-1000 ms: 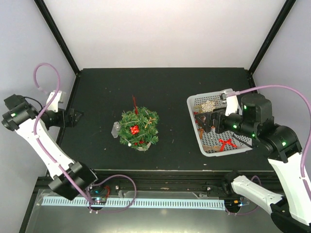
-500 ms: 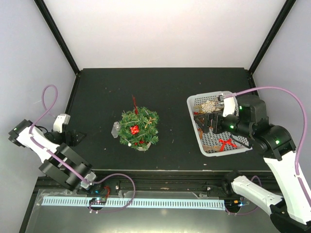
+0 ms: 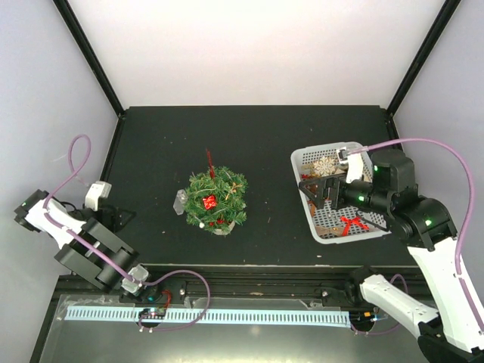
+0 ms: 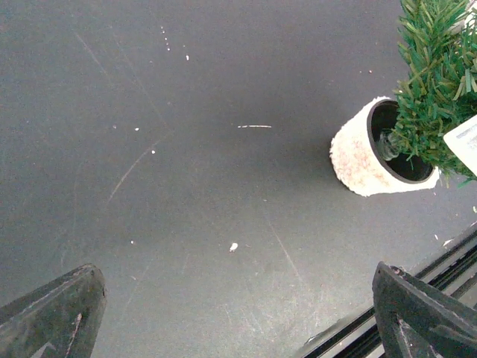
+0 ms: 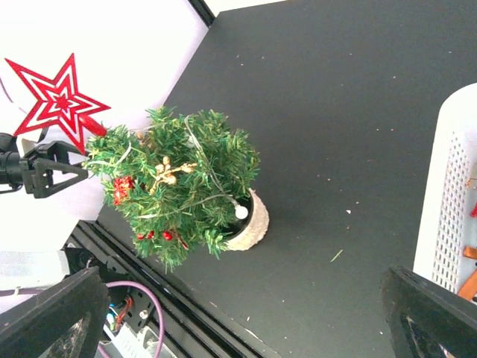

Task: Decorate the small christmas tree

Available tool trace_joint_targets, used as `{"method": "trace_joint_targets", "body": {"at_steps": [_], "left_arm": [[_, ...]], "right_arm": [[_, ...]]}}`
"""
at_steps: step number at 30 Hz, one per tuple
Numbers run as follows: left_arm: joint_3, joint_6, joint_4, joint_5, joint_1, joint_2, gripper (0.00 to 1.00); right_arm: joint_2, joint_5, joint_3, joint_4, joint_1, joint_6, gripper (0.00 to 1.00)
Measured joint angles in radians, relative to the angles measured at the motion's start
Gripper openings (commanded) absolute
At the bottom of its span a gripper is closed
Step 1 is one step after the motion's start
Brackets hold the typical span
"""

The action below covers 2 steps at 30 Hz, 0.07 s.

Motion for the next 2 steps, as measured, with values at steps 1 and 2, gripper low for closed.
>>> {"method": "trace_joint_targets", "body": {"at_steps": [1, 2], "left_arm": [[0.0, 0.003, 0.0, 0.001, 0.0, 0.0, 0.97], [0.0, 0.006, 0.0, 0.001, 0.0, 0.0, 0.97]], "right_arm": [[0.0, -0.005, 0.0, 0.001, 0.0, 0.0, 1.0], [0.002, -0.01, 0.0, 0.002, 0.0, 0.0, 1.0]]}}
